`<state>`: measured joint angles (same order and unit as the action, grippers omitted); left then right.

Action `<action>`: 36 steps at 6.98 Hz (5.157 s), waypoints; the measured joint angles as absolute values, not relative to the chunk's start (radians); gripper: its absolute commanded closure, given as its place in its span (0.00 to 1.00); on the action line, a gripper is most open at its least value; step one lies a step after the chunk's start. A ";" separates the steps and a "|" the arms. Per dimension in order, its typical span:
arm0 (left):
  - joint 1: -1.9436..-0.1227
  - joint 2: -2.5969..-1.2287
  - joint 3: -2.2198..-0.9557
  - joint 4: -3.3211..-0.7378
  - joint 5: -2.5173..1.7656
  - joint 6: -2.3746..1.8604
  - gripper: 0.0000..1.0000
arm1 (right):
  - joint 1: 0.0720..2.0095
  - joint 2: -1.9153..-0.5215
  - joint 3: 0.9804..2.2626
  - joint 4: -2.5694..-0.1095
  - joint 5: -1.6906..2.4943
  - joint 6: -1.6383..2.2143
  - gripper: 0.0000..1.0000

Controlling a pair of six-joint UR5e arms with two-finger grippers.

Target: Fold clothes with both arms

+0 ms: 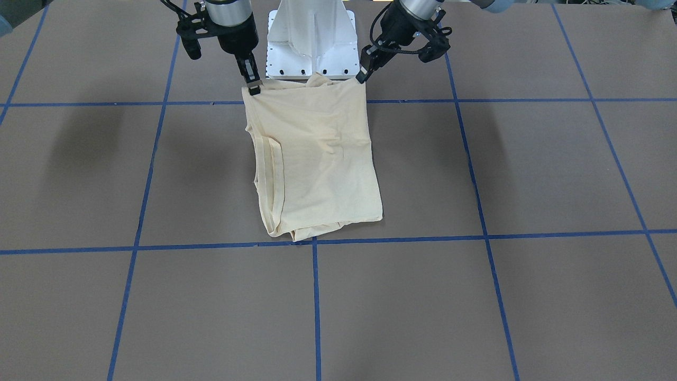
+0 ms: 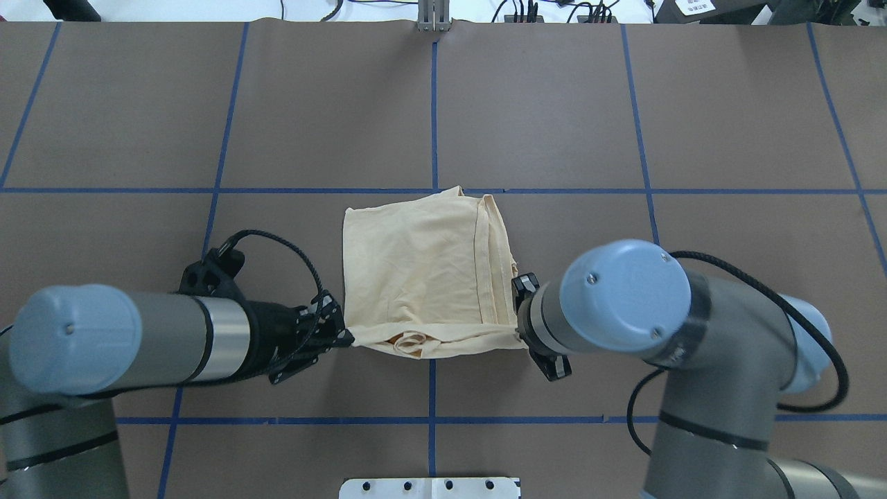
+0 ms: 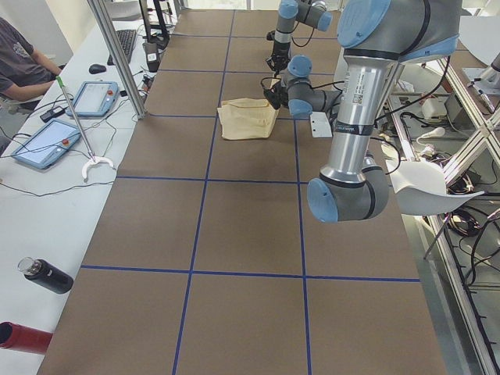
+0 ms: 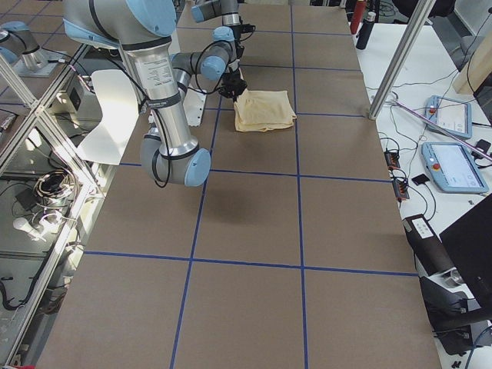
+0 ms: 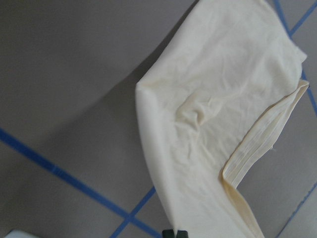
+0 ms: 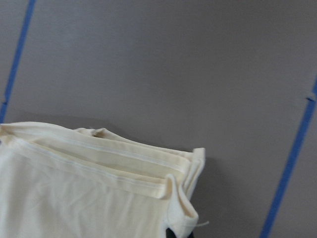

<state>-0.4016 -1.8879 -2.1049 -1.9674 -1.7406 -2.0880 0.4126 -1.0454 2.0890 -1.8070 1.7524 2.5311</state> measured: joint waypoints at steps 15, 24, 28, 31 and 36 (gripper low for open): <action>-0.878 -2.054 -1.437 -2.329 -1.953 -1.355 0.61 | 0.906 -0.847 1.281 -1.378 2.017 1.642 0.00; -1.529 -1.594 -1.566 -2.083 -2.270 0.038 0.00 | 1.477 -1.447 1.488 -1.383 2.323 0.225 0.00; -1.578 -1.581 -1.586 -1.942 -2.325 0.068 0.00 | 1.516 -1.568 1.535 -1.426 2.326 0.070 0.00; -1.579 -1.519 -1.640 -1.958 -2.331 -0.039 0.00 | 1.495 -1.554 1.636 -1.614 2.317 0.041 0.00; -1.579 -1.465 -1.728 -1.967 -2.322 -0.051 0.00 | 1.491 -1.560 1.692 -1.673 2.318 0.046 0.00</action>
<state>-1.5793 -1.4655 -1.7282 -1.9670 -2.3223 -0.0512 1.4906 -1.5596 1.6921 -1.6727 2.3180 0.0465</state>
